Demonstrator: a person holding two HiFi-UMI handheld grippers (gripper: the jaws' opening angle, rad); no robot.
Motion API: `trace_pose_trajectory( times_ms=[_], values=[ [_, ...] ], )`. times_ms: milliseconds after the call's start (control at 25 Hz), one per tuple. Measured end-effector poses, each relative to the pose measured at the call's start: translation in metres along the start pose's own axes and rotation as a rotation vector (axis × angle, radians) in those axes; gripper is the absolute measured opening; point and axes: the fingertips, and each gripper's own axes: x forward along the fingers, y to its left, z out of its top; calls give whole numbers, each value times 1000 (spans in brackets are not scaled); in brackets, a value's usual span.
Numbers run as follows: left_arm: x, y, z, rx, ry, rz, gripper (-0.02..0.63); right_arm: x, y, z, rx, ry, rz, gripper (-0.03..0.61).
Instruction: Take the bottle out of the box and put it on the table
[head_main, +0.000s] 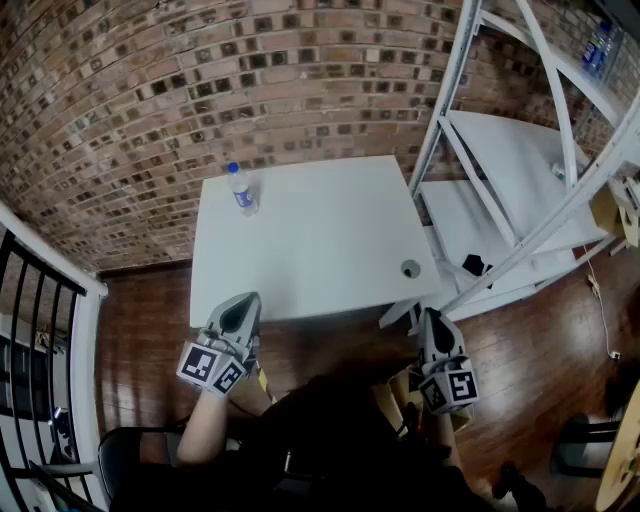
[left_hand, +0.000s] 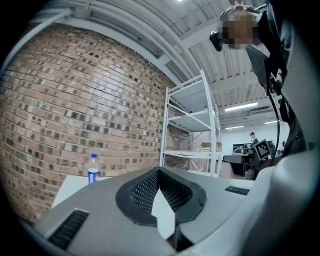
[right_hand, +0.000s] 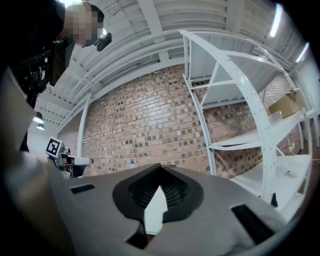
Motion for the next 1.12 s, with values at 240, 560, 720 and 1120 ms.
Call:
trace_pose_trajectory(
  times_ms=[240, 560, 720, 1120],
  values=[
    [63, -61, -12, -14, 0, -126, 0, -41, -59, 7, -6, -35, -92, 4],
    [136, -143, -31, -55, 13, -333, 0, -126, -129, 12, -8, -63, -306, 3],
    [152, -173, -36, -68, 19, -430, 0, -164, -145, 10, -6, -77, -409, 3],
    [153, -185, -40, -58, 16, -609, 0, -239, -106, -14, 5, -50, -673, 3]
  ],
)
